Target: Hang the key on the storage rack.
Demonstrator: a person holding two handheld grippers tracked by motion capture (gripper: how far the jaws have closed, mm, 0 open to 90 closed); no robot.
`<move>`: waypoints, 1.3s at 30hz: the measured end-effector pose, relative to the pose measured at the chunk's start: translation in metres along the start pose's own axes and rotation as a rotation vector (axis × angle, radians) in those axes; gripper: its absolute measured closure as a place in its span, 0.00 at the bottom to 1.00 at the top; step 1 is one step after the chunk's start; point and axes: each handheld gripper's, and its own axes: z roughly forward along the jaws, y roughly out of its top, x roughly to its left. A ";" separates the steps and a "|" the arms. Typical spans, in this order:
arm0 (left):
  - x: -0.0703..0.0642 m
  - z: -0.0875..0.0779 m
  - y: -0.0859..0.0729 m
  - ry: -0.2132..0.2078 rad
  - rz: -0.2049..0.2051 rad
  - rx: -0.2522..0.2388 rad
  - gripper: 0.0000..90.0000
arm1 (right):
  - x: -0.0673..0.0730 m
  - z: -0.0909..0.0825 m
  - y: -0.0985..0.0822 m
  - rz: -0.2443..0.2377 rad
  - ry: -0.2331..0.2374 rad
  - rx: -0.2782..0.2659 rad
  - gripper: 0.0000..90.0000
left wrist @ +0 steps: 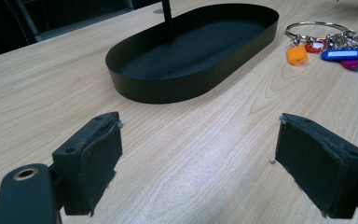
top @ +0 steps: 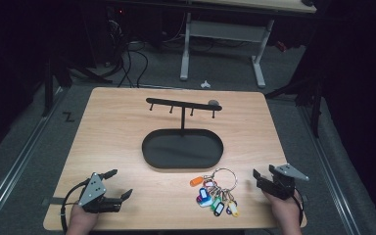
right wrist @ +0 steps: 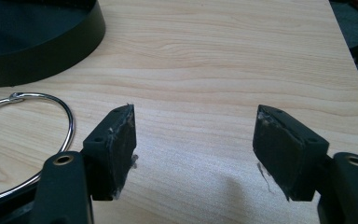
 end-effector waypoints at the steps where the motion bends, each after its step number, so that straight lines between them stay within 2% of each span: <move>1: 0.000 0.000 0.000 0.001 -0.003 -0.001 0.17 | -0.001 0.000 0.000 0.007 0.007 0.003 0.36; 8: 0.001 0.002 0.001 0.001 -0.007 0.010 0.17 | -0.004 -0.002 0.000 0.008 0.023 -0.002 0.31; 15: 0.001 0.001 0.000 -0.002 -0.007 0.004 0.17 | 0.000 -0.003 0.002 0.053 0.034 -0.023 0.23; 17: 0.000 0.000 0.000 -0.004 -0.002 -0.001 0.17 | 0.003 -0.002 0.005 0.008 0.011 -0.025 0.22; 19: -0.001 -0.001 0.000 -0.004 0.001 -0.007 0.17 | 0.007 0.000 0.007 -0.023 0.011 -0.029 0.17; 23: -0.001 -0.002 -0.001 -0.003 0.003 -0.010 0.17 | 0.017 0.008 0.009 -0.037 0.048 0.014 0.16; 28: -0.002 -0.002 -0.001 -0.006 0.009 -0.007 0.17 | 0.028 0.009 0.014 -0.046 0.065 0.023 0.17; 31: -0.003 -0.002 -0.001 -0.008 0.016 -0.010 0.17 | 0.034 0.010 0.015 -0.043 0.064 0.036 0.16; 35: -0.002 -0.002 -0.001 -0.008 0.012 -0.011 0.17 | 0.043 0.015 0.015 -0.073 0.050 0.075 0.16; 39: -0.002 -0.002 -0.001 -0.011 0.012 -0.009 0.17 | 0.048 0.015 0.018 -0.071 0.065 0.091 0.16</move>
